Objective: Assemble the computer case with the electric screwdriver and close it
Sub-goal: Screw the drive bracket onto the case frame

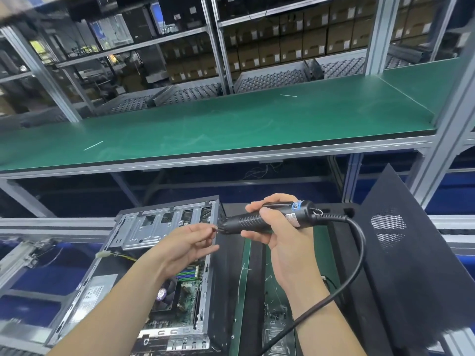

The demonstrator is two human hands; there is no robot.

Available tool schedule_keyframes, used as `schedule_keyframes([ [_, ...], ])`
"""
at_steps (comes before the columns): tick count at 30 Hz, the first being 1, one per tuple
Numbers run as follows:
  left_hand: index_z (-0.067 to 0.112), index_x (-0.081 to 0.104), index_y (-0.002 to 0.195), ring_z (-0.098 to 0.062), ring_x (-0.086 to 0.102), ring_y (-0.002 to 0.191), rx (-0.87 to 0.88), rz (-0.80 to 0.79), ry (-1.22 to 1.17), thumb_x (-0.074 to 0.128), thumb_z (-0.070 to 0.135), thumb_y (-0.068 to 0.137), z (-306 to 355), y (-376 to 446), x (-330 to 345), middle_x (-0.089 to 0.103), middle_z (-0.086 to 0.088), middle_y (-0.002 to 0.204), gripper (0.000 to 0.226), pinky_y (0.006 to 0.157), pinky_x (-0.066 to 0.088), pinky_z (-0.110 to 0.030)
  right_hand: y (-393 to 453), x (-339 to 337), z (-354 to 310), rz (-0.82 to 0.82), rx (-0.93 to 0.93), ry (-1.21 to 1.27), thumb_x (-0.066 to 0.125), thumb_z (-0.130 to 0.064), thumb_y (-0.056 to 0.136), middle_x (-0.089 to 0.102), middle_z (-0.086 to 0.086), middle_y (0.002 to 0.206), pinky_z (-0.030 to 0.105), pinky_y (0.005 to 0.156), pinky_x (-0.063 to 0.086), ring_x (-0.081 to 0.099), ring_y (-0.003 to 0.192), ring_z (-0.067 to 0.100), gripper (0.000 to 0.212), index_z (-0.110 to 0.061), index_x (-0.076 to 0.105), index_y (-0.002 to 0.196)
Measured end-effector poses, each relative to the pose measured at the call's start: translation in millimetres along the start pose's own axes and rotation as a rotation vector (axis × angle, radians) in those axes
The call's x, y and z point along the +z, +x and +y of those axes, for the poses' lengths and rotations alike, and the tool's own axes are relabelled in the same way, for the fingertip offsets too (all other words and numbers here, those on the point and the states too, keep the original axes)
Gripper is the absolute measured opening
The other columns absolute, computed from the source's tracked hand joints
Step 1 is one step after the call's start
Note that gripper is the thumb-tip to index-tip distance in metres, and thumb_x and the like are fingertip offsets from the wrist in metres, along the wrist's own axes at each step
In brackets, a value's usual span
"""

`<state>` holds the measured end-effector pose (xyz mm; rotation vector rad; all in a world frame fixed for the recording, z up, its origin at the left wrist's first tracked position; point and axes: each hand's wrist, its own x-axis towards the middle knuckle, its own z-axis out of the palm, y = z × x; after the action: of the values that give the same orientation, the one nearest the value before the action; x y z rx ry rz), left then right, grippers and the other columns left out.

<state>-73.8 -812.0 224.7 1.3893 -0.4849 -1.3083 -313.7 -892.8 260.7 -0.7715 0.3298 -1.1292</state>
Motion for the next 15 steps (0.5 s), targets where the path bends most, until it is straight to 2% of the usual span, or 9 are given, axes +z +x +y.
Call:
schedule_keyframes([
  [8, 0.009, 0.082, 0.093, -0.015, 0.068, 0.077, 0.05, 0.05, -0.023, 0.081, 0.012, 0.077, 0.0, 3.1, -1.1, 0.071, -0.008, 0.087, 0.016, 0.083, 0.061, -0.038, 0.2, 4.1, 0.8, -0.009, -0.019, -0.009, 0.069, -0.003, 0.086, 0.072, 0.025, 0.102, 0.051, 0.068, 0.063, 0.072, 0.105, 0.041, 0.019, -0.013, 0.069, 0.102],
  [15, 0.003, 0.08, 0.094, -0.016, 0.07, 0.077, 0.094, 0.092, -0.042, 0.079, 0.008, 0.077, 1.2, 4.8, 2.9, 0.071, -0.012, 0.089, 0.018, 0.081, 0.061, -0.035, 0.3, 4.5, 0.9, 0.002, -0.028, -0.015, 0.069, -0.003, 0.087, 0.072, 0.024, 0.103, 0.052, 0.068, 0.063, 0.072, 0.107, 0.042, 0.019, -0.016, 0.07, 0.101],
])
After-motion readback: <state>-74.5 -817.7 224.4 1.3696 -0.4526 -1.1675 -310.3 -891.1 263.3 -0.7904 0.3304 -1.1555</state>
